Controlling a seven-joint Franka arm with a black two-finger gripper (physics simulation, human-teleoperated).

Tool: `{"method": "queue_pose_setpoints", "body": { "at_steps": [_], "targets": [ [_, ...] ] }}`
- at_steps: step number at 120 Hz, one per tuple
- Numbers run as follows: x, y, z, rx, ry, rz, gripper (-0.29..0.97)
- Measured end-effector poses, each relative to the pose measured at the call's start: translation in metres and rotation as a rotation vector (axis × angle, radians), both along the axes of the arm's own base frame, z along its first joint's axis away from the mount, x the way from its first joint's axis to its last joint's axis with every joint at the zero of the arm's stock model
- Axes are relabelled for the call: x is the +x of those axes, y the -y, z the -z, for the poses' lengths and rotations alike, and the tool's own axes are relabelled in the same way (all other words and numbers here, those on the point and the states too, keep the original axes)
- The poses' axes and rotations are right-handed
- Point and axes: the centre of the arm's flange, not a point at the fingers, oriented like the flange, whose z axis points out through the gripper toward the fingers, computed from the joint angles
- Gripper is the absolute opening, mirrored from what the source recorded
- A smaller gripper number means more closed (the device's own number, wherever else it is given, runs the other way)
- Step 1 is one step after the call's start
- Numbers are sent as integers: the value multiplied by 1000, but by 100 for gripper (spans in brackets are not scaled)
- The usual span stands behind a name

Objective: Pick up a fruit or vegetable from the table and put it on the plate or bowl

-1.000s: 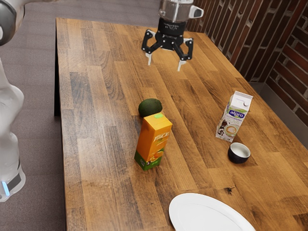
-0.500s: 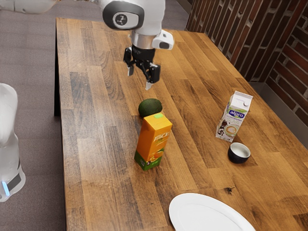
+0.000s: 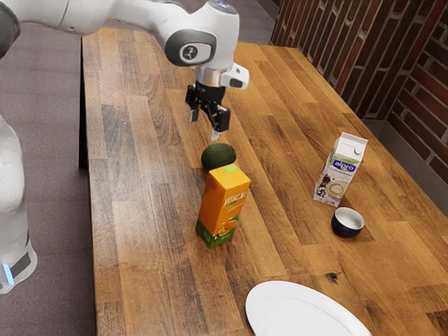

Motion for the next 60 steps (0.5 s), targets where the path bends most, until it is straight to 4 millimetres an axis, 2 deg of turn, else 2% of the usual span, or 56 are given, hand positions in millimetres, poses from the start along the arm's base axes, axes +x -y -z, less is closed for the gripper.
{"method": "queue_pose_setpoints", "body": {
  "at_steps": [27,60],
  "targets": [
    [22,6,19,-4,24,83,68],
    [34,0,35,-26,56,111,68]
  ]
}}
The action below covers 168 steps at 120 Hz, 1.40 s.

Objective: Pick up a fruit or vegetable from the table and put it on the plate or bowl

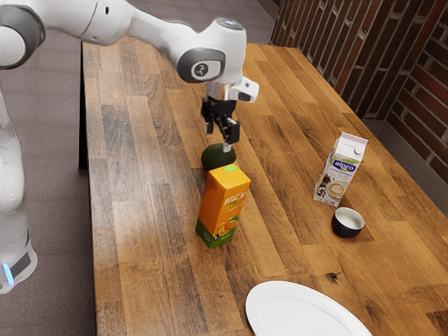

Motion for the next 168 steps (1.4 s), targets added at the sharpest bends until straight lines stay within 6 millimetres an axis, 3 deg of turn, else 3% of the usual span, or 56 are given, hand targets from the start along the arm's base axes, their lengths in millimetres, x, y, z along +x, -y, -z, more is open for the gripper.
{"method": "queue_pose_setpoints", "body": {
  "at_steps": [21,48,89,106,140,159,168],
  "targets": [
    [-12,4,16,-36,1,5,68],
    [-11,-2,23,-47,11,3,68],
    [2,-8,50,-42,5,15,68],
    [9,-12,70,-43,-12,14,68],
    [15,-15,78,-32,0,21,68],
    [18,-15,80,-36,16,15,46],
    [20,-15,76,-32,31,11,42]
  ]
}}
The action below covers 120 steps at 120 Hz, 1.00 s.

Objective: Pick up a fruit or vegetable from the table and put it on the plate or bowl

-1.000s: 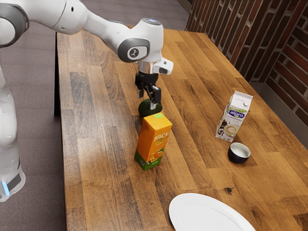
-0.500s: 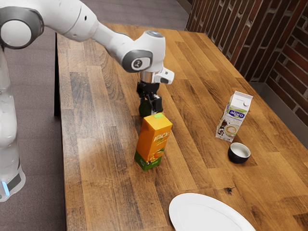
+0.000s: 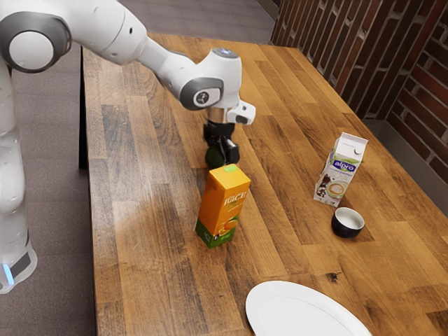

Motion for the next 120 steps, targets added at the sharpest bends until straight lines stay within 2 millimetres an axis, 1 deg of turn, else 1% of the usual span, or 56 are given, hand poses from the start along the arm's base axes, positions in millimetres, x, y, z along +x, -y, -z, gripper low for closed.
{"method": "queue_pose_setpoints", "body": {
  "at_steps": [4,8,10,12,16,21,25,28,32,36,40,45,49,53,58,63,67,71,74,84,90,96,106,120],
  "targets": [
    [1,0,-6,5,14,-1,39],
    [2,0,-15,12,32,-2,39],
    [4,0,-22,22,45,2,39],
    [8,-1,-34,40,65,9,38],
    [17,-1,-63,82,111,28,38],
    [31,3,-113,133,181,54,40],
    [39,14,-148,162,225,78,42],
    [43,26,-172,179,256,100,41],
    [47,50,-199,194,292,138,42],
    [50,80,-216,198,315,183,42],
    [50,117,-225,196,326,238,40],
    [45,170,-231,187,334,312,39],
    [36,214,-235,176,342,373,38],
    [22,256,-241,164,352,429,38],
    [2,304,-245,149,360,490,39],
    [-14,343,-243,131,357,534,39],
    [-21,364,-237,118,344,553,40],
    [-22,377,-226,108,323,558,40],
    [-20,384,-217,101,306,555,40],
    [-5,402,-177,78,235,536,39],
    [0,408,-162,66,214,515,38],
    [2,412,-156,56,207,491,38],
    [0,420,-154,40,208,459,39],
    [-1,439,-149,12,209,432,39]
  ]
}}
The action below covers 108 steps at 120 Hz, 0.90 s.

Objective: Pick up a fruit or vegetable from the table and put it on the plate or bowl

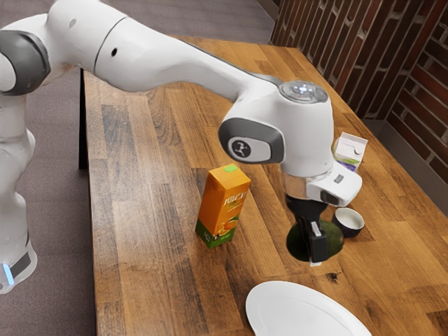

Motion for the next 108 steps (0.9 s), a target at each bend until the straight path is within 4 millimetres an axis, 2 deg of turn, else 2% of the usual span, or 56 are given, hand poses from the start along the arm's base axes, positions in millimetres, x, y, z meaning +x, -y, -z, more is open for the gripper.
{"method": "queue_pose_setpoints", "body": {
  "at_steps": [18,42,60,66,74,99,102,108],
  "targets": [
    [-9,25,7,-31,-9,-22,39],
    [11,38,28,-74,-32,-84,39],
    [13,49,37,-103,-37,-112,39],
    [6,62,43,-113,-47,-103,50],
    [1,70,44,-127,-51,-105,55],
    [14,55,44,-133,-35,-148,65],
    [22,43,46,-128,-31,-175,65],
    [49,-3,41,-153,-20,-294,66]
  ]
}}
